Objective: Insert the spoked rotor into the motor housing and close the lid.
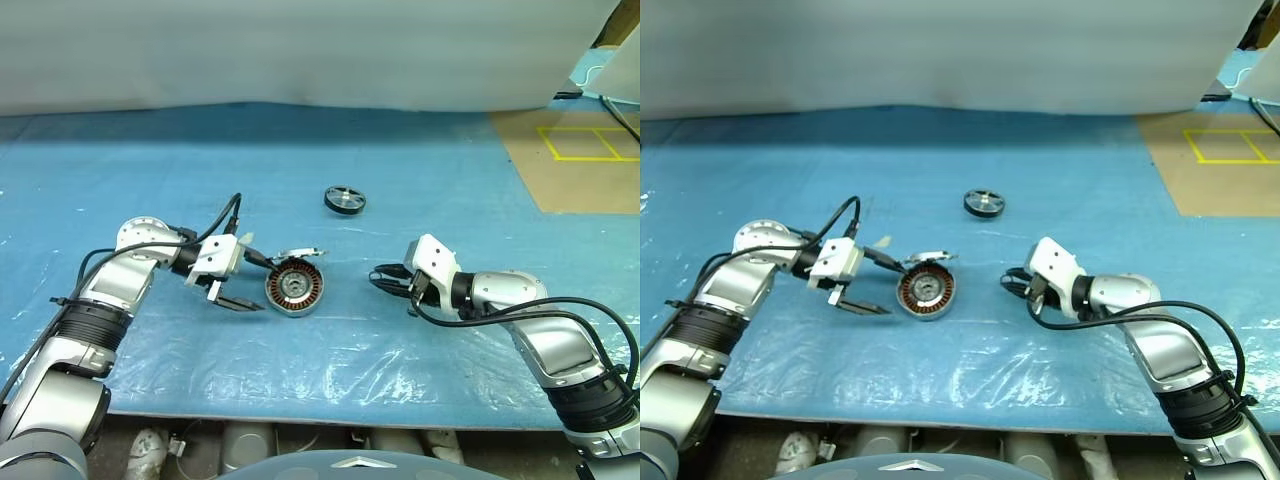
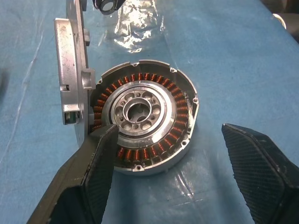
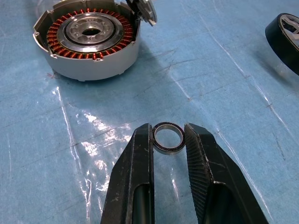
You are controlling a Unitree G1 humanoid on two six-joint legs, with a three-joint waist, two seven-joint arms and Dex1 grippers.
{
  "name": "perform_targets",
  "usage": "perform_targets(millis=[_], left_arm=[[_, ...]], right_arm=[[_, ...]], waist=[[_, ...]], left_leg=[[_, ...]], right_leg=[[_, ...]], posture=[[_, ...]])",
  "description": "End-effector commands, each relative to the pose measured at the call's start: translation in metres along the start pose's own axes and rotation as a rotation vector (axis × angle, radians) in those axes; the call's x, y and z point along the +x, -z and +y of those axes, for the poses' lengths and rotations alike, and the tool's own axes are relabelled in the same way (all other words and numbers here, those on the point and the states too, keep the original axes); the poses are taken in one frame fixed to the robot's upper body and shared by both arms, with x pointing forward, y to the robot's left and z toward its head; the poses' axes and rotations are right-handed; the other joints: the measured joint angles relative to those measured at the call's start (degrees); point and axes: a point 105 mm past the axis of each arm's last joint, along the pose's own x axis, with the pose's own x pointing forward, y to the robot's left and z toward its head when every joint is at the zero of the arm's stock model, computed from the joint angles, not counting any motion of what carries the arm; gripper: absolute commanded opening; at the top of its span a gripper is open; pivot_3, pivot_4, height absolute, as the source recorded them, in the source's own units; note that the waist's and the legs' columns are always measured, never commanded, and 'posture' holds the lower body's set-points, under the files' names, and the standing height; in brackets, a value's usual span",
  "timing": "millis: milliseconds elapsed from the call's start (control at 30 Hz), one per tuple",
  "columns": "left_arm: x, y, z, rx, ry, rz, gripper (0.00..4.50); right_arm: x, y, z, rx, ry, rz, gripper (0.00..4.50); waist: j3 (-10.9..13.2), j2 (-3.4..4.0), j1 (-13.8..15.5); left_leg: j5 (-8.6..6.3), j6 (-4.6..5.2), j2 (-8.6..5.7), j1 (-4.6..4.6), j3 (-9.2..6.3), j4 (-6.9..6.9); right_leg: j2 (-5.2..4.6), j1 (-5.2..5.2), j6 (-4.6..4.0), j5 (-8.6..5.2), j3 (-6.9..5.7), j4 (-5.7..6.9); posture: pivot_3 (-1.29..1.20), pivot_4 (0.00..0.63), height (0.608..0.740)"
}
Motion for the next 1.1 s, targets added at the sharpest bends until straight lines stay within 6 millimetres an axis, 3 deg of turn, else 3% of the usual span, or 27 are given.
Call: perform_targets(millis=[33, 267, 400, 533, 800, 1100], left_arm=[[-0.005, -0.001, 0.004, 0.040, -0.017, 0.010, 3.71], [-0.015, -0.018, -0.012, -0.080, 0.041, -0.073, 3.71], [-0.021, -0.013, -0.037, -0.132, 0.095, -0.039, 3.71], [-0.022, -0.013, -0.040, -0.236, -0.019, -0.108, 3.71], [-0.017, -0.015, -0.047, -0.411, -0.215, -0.243, 3.71], [-0.018, -0.006, -0.057, -0.417, -0.311, -0.231, 3.71]], right_arm=[[0.000, -0.011, 0.001, -0.036, -0.002, -0.037, 0.56], [-0.009, -0.026, 0.004, -0.012, -0.044, -0.071, 0.56], [-0.015, -0.039, 0.007, 0.000, -0.088, -0.106, 0.56], [-0.013, -0.057, 0.023, 0.041, -0.183, -0.173, 0.56], [0.021, -0.063, 0.028, 0.052, -0.237, -0.198, 0.56], [0.052, -0.063, 0.027, 0.046, -0.325, -0.196, 0.56]], waist=[[0.00, 0.00, 0.03], [0.00, 0.00, -0.14], [0.00, 0.01, -0.18], [0.01, 0.01, 0.07], [0.00, 0.00, -0.89], [0.00, -0.01, -1.47]], left_leg=[[0.00, 0.00, 0.00, 0.00, 0.00, 0.00], [0.00, 0.00, 0.01, 0.00, 0.00, -0.03], [0.00, 0.00, 0.04, 0.02, 0.00, -0.10], [-0.01, 0.01, 0.01, 0.02, 0.02, -0.13], [-0.01, 0.00, 0.03, 0.05, 0.00, -0.12], [-0.01, 0.01, 0.01, 0.01, 0.00, -0.13]], right_leg=[[0.00, 0.00, 0.00, 0.00, 0.00, 0.00], [0.00, -0.02, 0.00, 0.00, 0.01, 0.00], [0.05, -0.06, -0.05, -0.03, 0.02, -0.01], [0.02, -0.05, -0.03, -0.05, 0.01, -0.03], [0.04, -0.04, -0.03, -0.05, 0.02, -0.02], [0.03, -0.04, -0.03, -0.05, 0.01, -0.09]], posture=[[0.00, 0.150, 0.740], [0.00, 0.150, 0.740], [0.00, 0.150, 0.740], [0.00, 0.150, 0.740], [0.00, 0.150, 0.740], [0.00, 0.150, 0.740]])
